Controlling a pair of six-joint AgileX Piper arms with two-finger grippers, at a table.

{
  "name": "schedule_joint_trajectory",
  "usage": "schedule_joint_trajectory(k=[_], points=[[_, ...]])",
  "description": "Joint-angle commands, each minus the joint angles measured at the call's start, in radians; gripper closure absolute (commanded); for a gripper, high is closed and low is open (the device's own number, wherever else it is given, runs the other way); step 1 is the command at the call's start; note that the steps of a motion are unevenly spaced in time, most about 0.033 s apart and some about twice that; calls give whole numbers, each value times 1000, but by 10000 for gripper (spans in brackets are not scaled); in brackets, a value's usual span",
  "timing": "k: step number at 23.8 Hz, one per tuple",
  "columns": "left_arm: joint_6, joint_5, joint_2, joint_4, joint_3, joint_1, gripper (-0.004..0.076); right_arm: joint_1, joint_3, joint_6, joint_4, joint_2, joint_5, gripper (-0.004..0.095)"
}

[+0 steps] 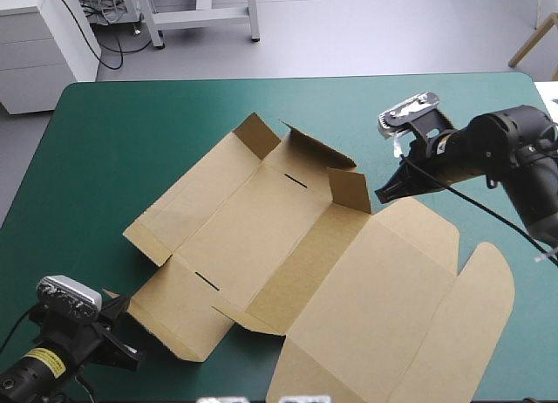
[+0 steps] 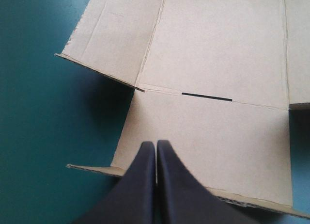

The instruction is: Fold the box

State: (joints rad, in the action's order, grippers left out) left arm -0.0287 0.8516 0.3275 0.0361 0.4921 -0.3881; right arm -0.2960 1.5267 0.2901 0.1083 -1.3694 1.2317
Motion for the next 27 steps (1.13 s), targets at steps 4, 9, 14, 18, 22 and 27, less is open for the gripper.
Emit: schedule_joint_trajectory(k=[4,9,14,18,22,27], points=[[9,-55,12,-6,28,-1,734,31,14,7,-18,100,-29,928],[9,-55,12,-6,28,-1,734,31,-36,0,-18,106,-29,928],[9,-55,12,-6,28,-1,734,31,-70,7,-30,106,-29,927],[-3,-55,12,-6,28,-1,734,29,-70,-6,-19,106,-70,914],[-3,-55,12,-17,28,-1,734,29,-70,-8,-41,106,-101,649],[-3,-55,12,-36,28,-1,734,29,-70,1,-27,106,-130,214]])
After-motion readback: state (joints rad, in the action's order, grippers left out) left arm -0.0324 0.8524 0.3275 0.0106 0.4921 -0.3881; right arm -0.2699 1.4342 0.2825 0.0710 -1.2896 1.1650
